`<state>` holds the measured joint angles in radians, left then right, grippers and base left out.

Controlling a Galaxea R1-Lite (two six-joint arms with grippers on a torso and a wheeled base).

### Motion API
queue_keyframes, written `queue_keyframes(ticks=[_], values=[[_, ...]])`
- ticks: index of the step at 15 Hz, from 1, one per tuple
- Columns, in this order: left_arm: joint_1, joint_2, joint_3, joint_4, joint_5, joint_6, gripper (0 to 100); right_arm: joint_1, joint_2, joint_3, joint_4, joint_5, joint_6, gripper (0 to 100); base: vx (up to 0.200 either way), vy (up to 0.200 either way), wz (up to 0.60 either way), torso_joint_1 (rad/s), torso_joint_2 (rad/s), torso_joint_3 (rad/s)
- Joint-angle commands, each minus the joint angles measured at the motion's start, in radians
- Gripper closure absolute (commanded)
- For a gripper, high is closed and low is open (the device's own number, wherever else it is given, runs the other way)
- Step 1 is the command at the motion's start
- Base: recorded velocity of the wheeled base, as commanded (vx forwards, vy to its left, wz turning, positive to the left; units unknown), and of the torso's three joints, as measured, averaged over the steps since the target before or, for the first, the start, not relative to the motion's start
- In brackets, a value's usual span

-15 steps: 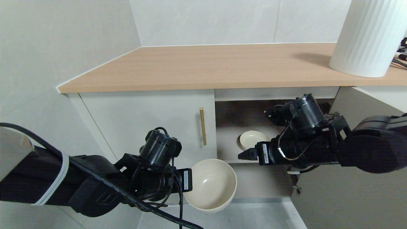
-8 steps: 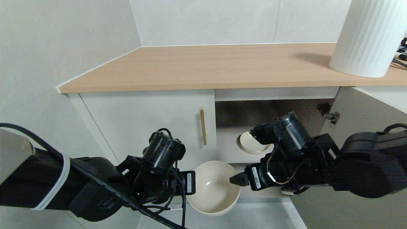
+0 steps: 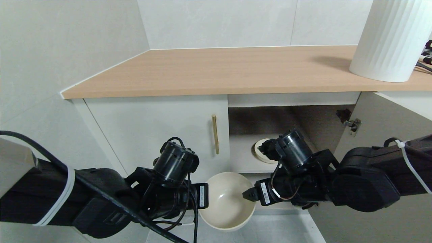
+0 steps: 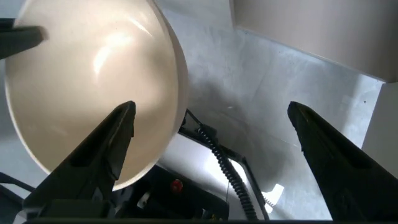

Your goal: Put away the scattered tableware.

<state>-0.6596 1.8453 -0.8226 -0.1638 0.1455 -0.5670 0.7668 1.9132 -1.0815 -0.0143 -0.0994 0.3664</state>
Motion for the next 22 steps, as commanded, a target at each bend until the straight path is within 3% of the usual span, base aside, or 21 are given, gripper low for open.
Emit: queue_keyframes(ticks=[1,2,16,17,22], values=[[0.000,0.003,0.000,0.000,0.000,-0.001,100,-0.001,0.020,-0.003,0.000,0.000,0.000,0,0.000,0.000,0.00,0.000,0.00,0.000],[-0.003,0.003,0.002,0.000,0.000,-0.001,100,-0.001,0.029,-0.003,0.000,0.000,0.000,100,0.000,0.000,0.00,0.000,0.00,0.000],[-0.005,0.003,0.002,0.000,0.000,-0.001,100,-0.001,0.032,-0.002,0.000,-0.002,-0.001,100,0.000,0.000,0.00,0.000,0.00,0.000],[-0.005,0.003,0.003,0.000,0.002,-0.001,0,-0.001,0.032,0.000,0.000,-0.002,-0.001,100,0.000,0.000,0.00,0.000,0.00,0.000],[-0.005,0.005,0.003,-0.002,0.002,-0.001,0,-0.001,0.036,0.006,0.000,-0.002,-0.021,100,0.000,0.000,0.00,0.000,0.00,0.000]])
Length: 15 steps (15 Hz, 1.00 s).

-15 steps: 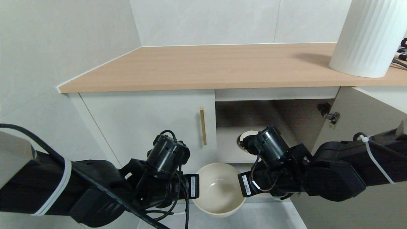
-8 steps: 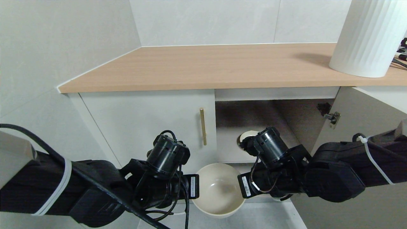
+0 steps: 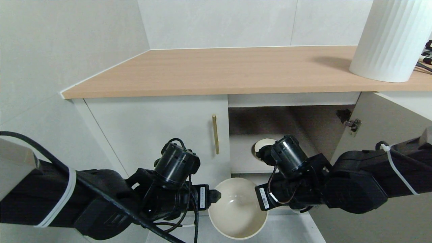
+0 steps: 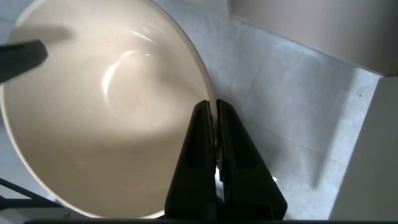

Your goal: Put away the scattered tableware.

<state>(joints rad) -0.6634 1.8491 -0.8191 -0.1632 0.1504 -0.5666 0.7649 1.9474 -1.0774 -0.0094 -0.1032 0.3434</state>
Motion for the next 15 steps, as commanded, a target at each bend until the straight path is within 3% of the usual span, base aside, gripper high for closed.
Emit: queue_keyframes(ticks=[1,6,10,15], values=[[-0.001,0.001,0.000,-0.002,-0.003,-0.001,0,0.001,0.004,0.002,-0.003,0.002,-0.006,100,0.000,0.000,0.00,0.000,0.00,0.000],[-0.001,-0.008,0.000,-0.002,-0.003,-0.001,0,-0.061,0.090,-0.045,-0.004,-0.101,0.000,100,0.000,0.000,0.00,0.000,0.00,0.000],[0.001,-0.010,-0.002,-0.002,0.006,-0.001,0,-0.159,0.137,-0.102,-0.006,-0.112,0.026,100,0.000,0.000,0.00,0.000,0.00,0.000],[0.001,-0.010,-0.003,-0.002,0.026,-0.001,0,-0.276,0.199,-0.190,-0.078,-0.112,0.207,100,0.000,0.000,0.00,0.000,0.00,0.000]])
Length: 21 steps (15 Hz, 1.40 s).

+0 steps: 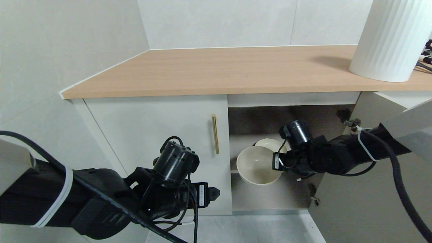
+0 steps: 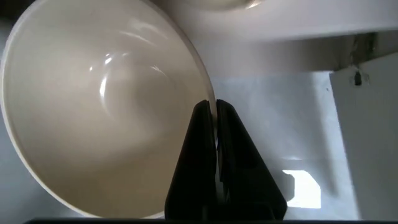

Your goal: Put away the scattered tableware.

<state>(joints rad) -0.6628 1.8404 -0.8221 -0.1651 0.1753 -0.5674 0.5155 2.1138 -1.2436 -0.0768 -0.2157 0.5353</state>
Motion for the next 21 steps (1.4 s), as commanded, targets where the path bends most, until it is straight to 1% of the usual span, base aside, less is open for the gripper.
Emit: queue_keyframes(ticks=[1,6,8,11,14,16,21], values=[[0.000,-0.001,0.001,-0.001,0.001,0.000,0,-0.046,0.049,-0.050,-0.021,0.001,0.048,100,0.000,0.000,0.00,0.000,0.00,0.000],[0.000,0.002,0.000,-0.001,0.001,0.000,0,-0.117,0.101,-0.172,-0.024,-0.001,0.184,100,0.000,0.000,0.00,0.000,0.00,0.000],[0.000,0.000,0.000,-0.001,0.001,0.000,0,-0.137,0.140,-0.223,-0.024,-0.030,0.219,100,0.000,0.000,0.00,0.000,0.00,0.000],[0.000,0.002,0.000,-0.001,0.001,0.000,0,-0.157,0.202,-0.290,-0.023,-0.083,0.242,100,0.000,0.000,0.00,0.000,0.00,0.000],[0.000,0.002,-0.002,-0.001,0.001,0.000,0,-0.172,0.233,-0.324,-0.023,-0.100,0.247,100,0.000,0.000,0.00,0.000,0.00,0.000],[0.000,0.002,-0.002,-0.001,0.001,0.000,0,-0.178,0.265,-0.355,-0.023,-0.136,0.245,100,0.000,0.000,0.00,0.000,0.00,0.000],[0.000,0.005,-0.002,-0.001,0.001,0.000,0,-0.178,0.310,-0.404,-0.020,-0.145,0.241,100,0.000,0.000,0.00,0.000,0.00,0.000]])
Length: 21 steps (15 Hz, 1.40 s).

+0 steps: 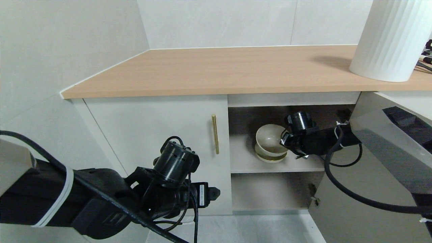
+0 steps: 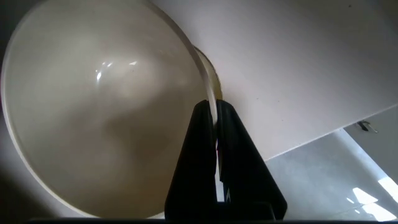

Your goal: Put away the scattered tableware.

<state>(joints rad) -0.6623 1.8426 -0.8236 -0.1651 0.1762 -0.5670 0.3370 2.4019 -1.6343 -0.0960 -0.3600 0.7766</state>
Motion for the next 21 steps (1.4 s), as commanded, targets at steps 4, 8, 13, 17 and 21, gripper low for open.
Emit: queue_keyframes(ticks=[4,8,13,17,21], values=[[0.000,0.006,0.000,-0.001,0.000,-0.001,0,0.005,0.040,-0.032,0.002,-0.002,-0.005,100,0.000,0.000,0.00,0.000,0.00,0.000],[0.001,0.007,0.000,-0.001,0.000,-0.001,0,0.005,0.039,-0.030,0.004,-0.004,-0.005,100,0.000,0.000,0.00,0.000,0.00,0.000],[0.001,0.007,0.000,-0.001,0.000,-0.001,0,0.005,0.039,-0.030,0.015,-0.007,-0.007,100,0.000,0.000,0.00,0.000,0.00,0.000],[0.001,0.007,0.000,-0.001,0.000,-0.001,0,0.008,0.031,-0.022,0.016,-0.007,-0.007,0,0.000,0.000,0.00,0.000,0.00,0.000],[0.001,0.000,0.000,-0.001,0.000,-0.001,0,0.013,-0.030,0.013,0.093,-0.002,-0.002,0,0.000,0.000,0.00,0.000,0.00,0.000]])
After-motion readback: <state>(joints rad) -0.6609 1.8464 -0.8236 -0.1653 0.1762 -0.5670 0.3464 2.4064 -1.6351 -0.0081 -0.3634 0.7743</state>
